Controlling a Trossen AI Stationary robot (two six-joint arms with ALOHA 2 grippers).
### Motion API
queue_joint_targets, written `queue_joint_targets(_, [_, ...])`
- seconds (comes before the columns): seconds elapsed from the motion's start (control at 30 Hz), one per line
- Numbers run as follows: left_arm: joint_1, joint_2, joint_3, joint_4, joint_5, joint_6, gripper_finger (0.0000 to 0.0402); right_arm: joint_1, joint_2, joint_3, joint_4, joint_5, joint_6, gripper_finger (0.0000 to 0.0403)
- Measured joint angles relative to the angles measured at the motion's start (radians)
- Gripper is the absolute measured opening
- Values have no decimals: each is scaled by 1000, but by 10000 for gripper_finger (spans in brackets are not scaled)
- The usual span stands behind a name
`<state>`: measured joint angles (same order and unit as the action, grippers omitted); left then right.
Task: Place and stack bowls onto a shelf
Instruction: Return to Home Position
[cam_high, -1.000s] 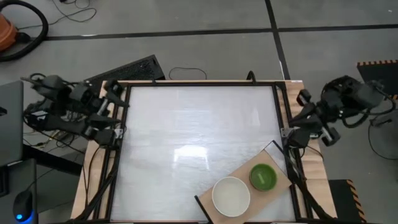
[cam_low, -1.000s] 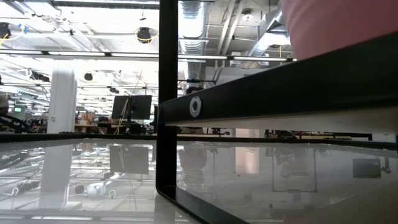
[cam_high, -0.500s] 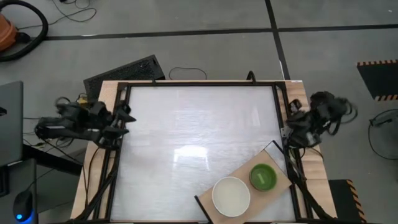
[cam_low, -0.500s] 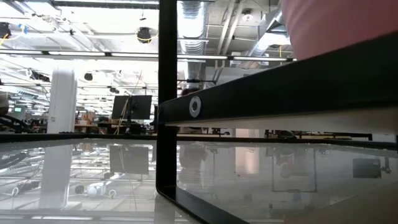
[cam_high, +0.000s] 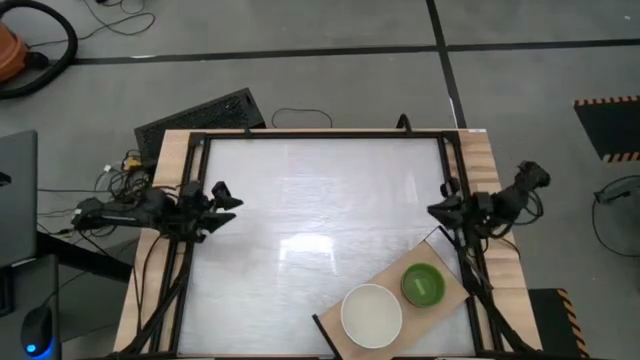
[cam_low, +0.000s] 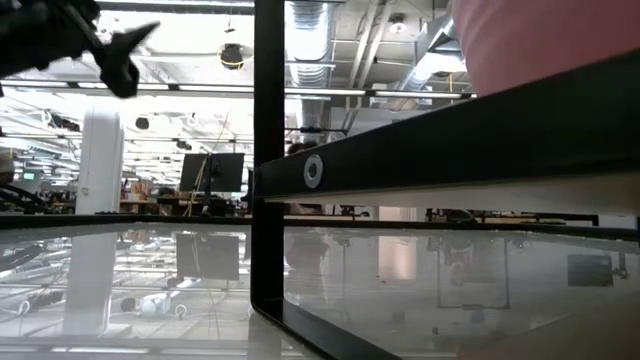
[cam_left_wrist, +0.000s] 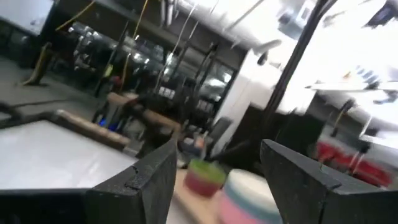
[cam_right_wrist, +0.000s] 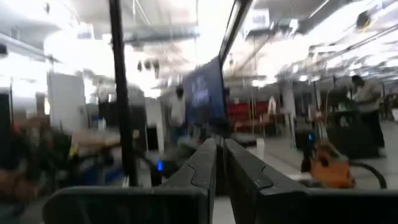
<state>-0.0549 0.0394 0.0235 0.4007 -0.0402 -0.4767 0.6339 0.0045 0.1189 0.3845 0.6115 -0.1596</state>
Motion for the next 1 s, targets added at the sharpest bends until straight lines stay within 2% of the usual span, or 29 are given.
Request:
queue_joint_targets(0.07, [0,0,-4,3,-6,25,219,-71,-2,8,30,-116,14,59])
queue_joint_targets(0.1, [0,-2,-1,15,-9,39,219,-102,-2,14,13,-212,30,59])
queue_joint_targets(0.17, [0,-7,0,38,-9,67,219,-173,-2,29,-52,-386,108,59])
queue_joint_targets(0.2, [1,-8,0,39,-9,77,219,-209,-2,33,-101,-429,164,59])
queue_joint_targets(0.27, [1,-8,0,43,-2,94,219,-284,-1,32,-209,-477,269,59])
queue_joint_targets(0.33, [1,-8,0,43,3,104,219,-364,0,31,-262,-523,307,59])
queue_joint_targets(0.53, [1,-8,0,21,-31,123,219,-607,-2,32,-224,-641,265,59])
queue_joint_targets(0.67, [2,-7,0,-9,-45,117,219,-779,-1,16,-275,-773,321,59])
queue_joint_targets(0.83, [2,-7,0,-10,-63,117,219,-977,-1,-41,-196,-888,396,59])
queue_joint_targets(1.0, [2,-8,0,-34,-105,117,219,-1122,1,-90,-177,-1020,433,59])
